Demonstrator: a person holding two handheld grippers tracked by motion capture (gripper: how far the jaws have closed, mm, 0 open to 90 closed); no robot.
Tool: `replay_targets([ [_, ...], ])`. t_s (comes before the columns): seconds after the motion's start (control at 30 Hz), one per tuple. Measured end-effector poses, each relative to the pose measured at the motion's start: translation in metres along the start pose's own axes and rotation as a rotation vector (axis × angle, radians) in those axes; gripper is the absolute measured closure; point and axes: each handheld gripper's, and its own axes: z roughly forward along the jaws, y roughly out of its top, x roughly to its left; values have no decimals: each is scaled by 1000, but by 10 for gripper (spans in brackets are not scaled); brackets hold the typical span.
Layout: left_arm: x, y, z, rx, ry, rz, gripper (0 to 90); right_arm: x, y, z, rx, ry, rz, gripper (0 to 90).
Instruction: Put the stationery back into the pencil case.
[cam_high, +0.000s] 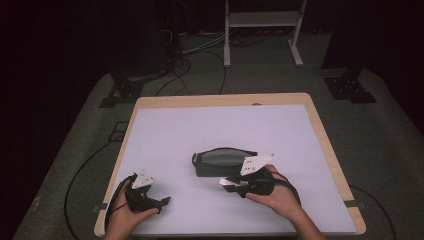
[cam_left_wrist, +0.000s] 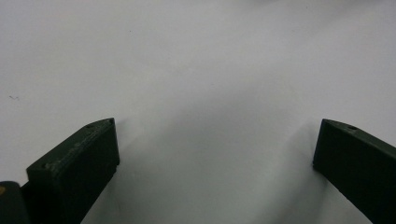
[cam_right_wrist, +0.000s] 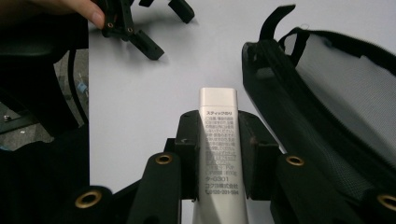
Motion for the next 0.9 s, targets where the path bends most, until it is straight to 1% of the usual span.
replay_targets([
  [0.1, 0, 0, 0, 0, 0, 0, 0, -1, 7, -5, 2, 0, -17, 703],
  [0.37, 0, 0, 0, 0, 0, 0, 0, -4, 17, -11, -3, 5, -40, 703],
  [0.43, 0, 0, 0, 0, 0, 0, 0, -5, 19, -11, -2, 6, -43, 703],
  [0.5, 0, 0, 0, 0, -1, -1, 0, -7, 23, -13, 3, 4, -58, 703],
  [0.63, 0, 0, 0, 0, -1, -1, 0, -9, 28, -14, 8, 4, -71, 703],
  [0.7, 0, 0, 0, 0, -1, -2, 0, -11, 31, -15, 15, 2, -91, 703],
  [0.73, 0, 0, 0, 0, -1, -2, 0, -11, 31, -15, 15, 2, -91, 703],
  [0.77, 0, 0, 0, 1, -2, -2, 0, -14, 34, -15, 19, 5, -102, 703],
  [0.9, 0, 0, 0, 2, -1, -1, 0, -17, 37, -14, 21, 8, -106, 703],
])
